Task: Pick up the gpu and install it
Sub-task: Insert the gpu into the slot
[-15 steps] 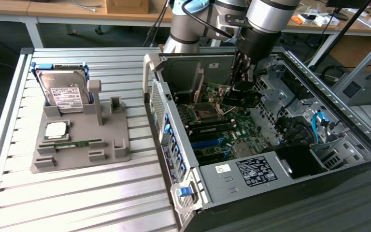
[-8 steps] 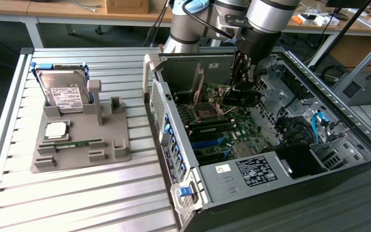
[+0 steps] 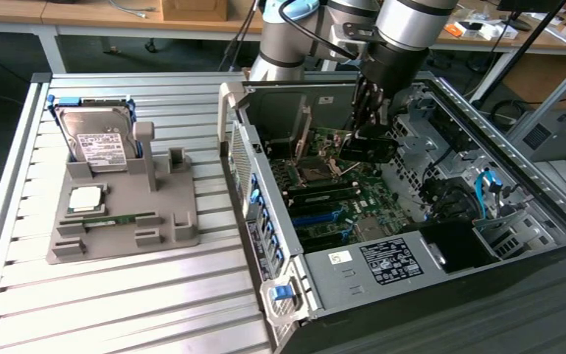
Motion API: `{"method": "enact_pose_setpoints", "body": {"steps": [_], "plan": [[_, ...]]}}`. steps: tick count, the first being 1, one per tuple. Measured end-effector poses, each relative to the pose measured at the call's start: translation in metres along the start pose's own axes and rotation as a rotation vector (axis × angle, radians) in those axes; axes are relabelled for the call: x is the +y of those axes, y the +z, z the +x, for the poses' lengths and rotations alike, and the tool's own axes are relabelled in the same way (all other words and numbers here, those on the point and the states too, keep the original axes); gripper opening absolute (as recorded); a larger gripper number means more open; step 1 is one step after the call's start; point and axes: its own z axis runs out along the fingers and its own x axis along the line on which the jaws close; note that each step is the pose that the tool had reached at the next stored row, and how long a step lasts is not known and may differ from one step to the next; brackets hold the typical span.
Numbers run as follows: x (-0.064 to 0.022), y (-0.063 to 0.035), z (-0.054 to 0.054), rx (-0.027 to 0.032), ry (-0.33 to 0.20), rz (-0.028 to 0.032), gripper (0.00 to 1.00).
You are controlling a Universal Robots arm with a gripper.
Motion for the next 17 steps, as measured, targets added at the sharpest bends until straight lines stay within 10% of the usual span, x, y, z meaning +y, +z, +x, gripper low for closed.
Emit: {"method": "enact_pose_setpoints", "body": {"steps": [17], "plan": [[0.0, 0.0, 0.0, 0.0006, -0.082, -0.0022, 0.27]]}}
